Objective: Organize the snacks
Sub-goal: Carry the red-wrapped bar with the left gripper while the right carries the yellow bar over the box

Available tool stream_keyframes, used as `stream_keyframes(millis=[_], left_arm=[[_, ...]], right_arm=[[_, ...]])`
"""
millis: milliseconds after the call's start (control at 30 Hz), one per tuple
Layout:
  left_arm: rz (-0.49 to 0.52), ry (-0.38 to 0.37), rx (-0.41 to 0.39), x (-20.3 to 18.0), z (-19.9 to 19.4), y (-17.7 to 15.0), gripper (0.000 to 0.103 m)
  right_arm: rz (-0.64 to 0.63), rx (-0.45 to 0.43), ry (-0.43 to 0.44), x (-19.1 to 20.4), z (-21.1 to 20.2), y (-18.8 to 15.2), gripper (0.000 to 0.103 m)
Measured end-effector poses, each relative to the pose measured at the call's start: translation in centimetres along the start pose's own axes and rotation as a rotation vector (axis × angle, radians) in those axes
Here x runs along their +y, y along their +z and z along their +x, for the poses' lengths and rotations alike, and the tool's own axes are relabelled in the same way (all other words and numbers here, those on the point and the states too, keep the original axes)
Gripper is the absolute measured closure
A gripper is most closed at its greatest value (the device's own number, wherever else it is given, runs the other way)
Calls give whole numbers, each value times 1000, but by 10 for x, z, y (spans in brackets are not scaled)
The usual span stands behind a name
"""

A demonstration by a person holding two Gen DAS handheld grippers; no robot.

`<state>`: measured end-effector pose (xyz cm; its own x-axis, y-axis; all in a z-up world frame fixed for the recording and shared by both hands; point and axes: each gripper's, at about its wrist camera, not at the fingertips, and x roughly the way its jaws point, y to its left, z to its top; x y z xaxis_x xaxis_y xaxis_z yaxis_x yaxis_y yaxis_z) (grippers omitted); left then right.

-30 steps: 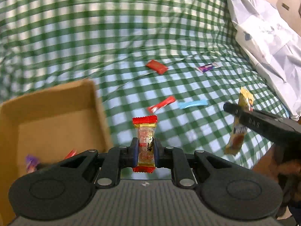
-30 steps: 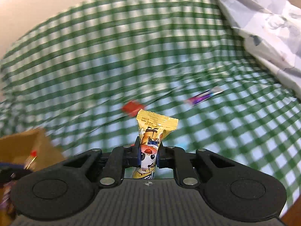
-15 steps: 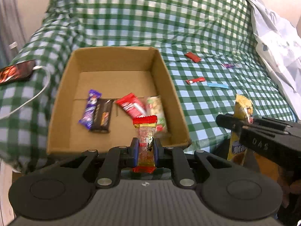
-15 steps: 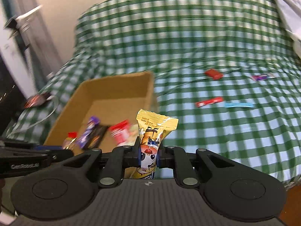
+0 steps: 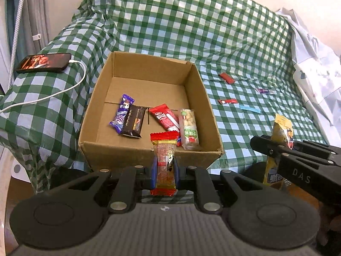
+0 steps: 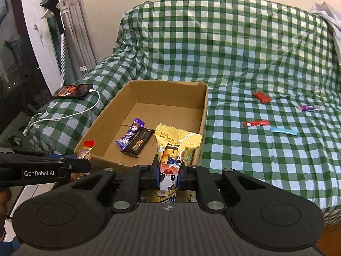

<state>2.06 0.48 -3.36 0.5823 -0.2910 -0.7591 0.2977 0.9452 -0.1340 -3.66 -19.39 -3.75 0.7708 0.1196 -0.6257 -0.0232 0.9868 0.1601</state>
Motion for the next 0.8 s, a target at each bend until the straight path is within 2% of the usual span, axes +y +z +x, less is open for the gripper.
stream_keyframes(millis=[800], left_arm=[[-14, 3, 3, 4, 2, 5, 85]], right_arm=[[-4, 16, -8, 3, 5, -1, 89]])
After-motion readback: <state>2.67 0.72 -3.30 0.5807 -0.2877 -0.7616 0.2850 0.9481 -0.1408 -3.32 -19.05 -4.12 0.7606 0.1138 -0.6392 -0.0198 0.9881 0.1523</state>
